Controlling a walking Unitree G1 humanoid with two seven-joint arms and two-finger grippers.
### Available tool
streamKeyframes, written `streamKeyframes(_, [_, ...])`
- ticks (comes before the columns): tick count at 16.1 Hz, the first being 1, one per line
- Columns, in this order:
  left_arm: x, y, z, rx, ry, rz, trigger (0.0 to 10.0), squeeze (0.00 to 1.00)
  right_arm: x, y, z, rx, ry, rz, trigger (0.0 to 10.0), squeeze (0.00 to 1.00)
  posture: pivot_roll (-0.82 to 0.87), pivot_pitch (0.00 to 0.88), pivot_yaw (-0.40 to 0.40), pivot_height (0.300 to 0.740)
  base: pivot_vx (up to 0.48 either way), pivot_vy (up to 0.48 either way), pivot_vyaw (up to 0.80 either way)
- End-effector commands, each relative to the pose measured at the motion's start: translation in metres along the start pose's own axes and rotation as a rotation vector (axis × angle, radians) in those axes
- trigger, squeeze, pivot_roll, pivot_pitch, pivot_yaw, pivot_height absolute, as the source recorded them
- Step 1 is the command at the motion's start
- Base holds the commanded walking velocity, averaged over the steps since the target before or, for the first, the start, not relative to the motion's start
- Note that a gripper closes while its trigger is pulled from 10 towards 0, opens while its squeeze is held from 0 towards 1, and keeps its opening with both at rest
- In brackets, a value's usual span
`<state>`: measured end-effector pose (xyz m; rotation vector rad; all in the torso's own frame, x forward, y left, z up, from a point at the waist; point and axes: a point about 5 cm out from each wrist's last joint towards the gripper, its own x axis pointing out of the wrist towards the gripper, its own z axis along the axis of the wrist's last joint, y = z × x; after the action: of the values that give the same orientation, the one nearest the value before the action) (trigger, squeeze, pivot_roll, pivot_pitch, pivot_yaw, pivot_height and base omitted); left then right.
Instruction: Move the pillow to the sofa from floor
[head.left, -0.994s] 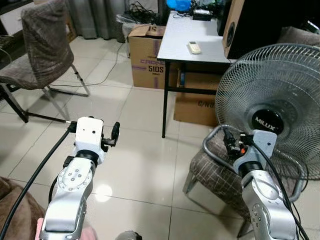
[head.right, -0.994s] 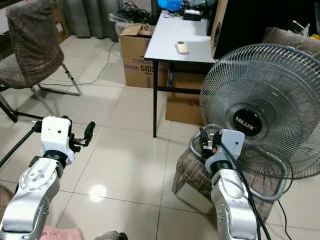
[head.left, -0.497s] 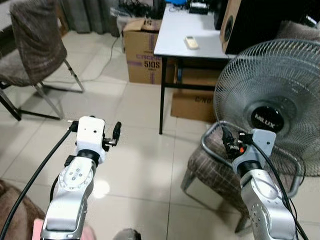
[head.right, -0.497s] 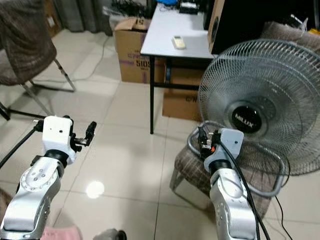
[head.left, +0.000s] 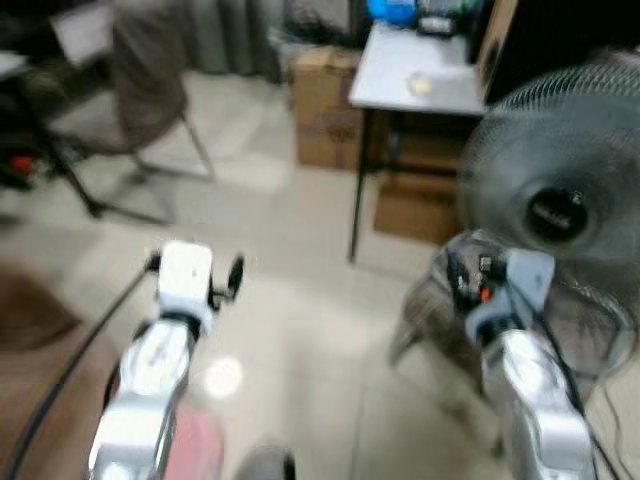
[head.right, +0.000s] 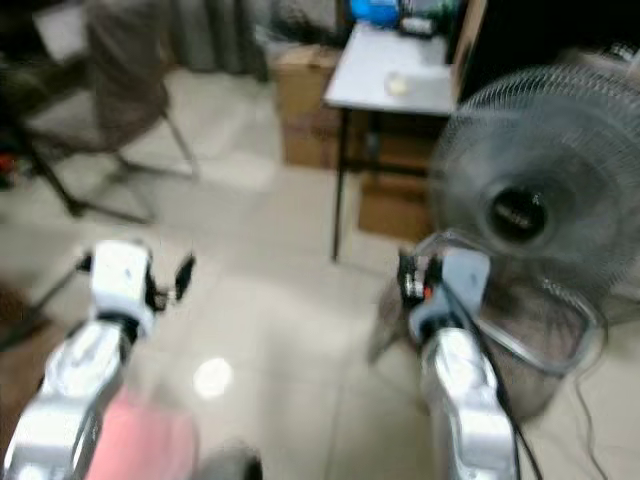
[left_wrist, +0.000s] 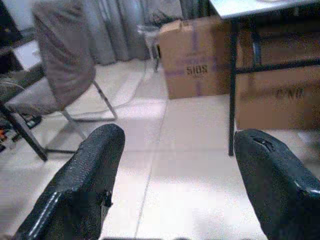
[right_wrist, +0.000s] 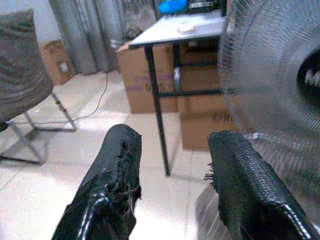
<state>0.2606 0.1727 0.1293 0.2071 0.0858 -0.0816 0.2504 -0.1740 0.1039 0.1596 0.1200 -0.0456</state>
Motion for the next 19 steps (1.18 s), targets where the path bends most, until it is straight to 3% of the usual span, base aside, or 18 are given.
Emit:
streamKeyframes(1, [-0.0001, 0.0016, 0.0008, 0.010, -0.001, 0.003, 10.0, 0.00, -0.0002, -0.0010, 0.0001, -0.010, 0.006, -0.010, 10.0, 0.00, 0.01, 0.000, 0.012, 0.740, -0.296, 0.000, 0.00])
streamKeyframes(19, [0.0015, 0.0034, 0.0011, 0.013, -0.008, 0.003, 10.0, 0.00, 0.0015, -0.0017, -0.0047, -0.008, 0.024, -0.018, 10.0, 0.00, 0.01, 0.000, 0.012, 0.740, -0.295, 0.000, 0.00])
